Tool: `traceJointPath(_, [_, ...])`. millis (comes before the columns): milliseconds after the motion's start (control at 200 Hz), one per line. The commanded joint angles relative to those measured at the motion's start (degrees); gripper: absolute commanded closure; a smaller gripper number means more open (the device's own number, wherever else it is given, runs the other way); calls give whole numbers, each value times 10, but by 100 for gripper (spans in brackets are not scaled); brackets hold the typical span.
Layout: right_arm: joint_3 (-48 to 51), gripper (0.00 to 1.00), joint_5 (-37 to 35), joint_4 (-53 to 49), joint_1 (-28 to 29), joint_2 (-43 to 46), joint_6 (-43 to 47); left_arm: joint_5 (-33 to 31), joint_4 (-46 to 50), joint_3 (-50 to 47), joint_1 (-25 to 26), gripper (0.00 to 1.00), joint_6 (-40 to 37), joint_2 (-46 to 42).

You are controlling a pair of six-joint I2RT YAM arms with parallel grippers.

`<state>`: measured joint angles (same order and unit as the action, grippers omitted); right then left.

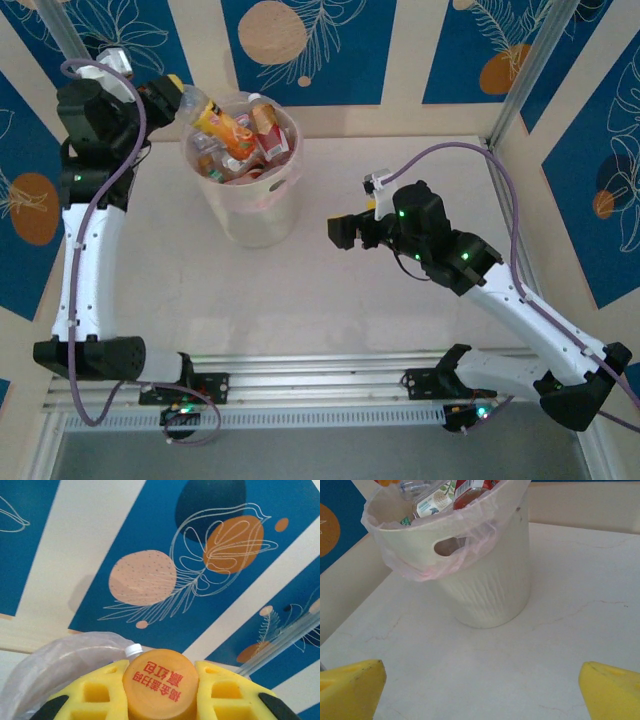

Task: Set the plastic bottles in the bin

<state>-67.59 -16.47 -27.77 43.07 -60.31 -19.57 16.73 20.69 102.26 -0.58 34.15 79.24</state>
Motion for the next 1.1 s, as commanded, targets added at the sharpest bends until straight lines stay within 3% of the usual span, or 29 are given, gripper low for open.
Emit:
traceJointPath(0, [6,1,-12,0,3,3,-8,-7,-4,-9,-10,100,-13,-6])
traceJointPath(745, [4,1,-5,1,3,-11,-11,42,104,9,0,100,-110,75])
traceJointPath(950, [6,1,-7,3,3,-13,-12,50,121,8,2,94,-114,100])
traceJointPath(1095, [7,1,-9,4,3,-16,-11,93,91,-7,8,90,-133,99])
